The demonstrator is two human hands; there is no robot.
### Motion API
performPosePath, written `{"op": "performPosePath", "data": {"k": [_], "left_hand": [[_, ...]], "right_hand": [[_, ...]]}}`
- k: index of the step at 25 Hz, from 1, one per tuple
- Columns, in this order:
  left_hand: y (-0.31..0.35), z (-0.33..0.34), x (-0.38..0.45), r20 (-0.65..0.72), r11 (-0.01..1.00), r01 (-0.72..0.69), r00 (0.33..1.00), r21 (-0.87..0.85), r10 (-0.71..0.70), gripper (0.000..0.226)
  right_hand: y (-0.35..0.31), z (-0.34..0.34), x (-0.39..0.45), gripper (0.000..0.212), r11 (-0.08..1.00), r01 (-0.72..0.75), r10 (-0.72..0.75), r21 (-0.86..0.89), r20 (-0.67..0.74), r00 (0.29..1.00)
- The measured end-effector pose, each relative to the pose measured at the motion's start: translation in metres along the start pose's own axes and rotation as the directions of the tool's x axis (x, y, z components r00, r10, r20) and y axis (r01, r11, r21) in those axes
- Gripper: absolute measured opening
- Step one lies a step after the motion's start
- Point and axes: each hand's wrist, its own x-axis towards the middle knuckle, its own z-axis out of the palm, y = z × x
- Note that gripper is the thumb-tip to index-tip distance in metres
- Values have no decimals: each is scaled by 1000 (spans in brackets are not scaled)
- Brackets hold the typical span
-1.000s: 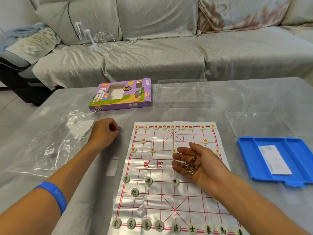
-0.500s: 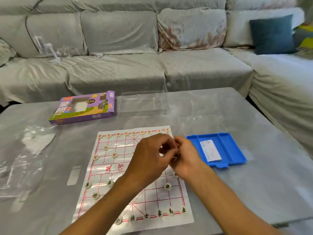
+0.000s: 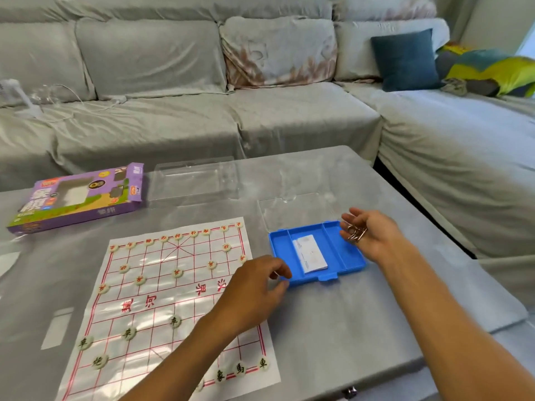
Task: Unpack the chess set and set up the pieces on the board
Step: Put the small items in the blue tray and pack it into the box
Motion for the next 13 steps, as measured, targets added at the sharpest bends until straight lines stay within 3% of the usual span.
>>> {"op": "performPosePath", "data": {"k": [4,13], "left_hand": [[-5,11,1,38,1000,10,999,-14,-10,9],[-10,8,-3,22,1000,-3,1000,-31,4,10]], "right_hand": [[4,-3,21,34,996,80,-76,40,-92,993],[14,2,21,25,976,138,-161,-166,-131,978]]}}
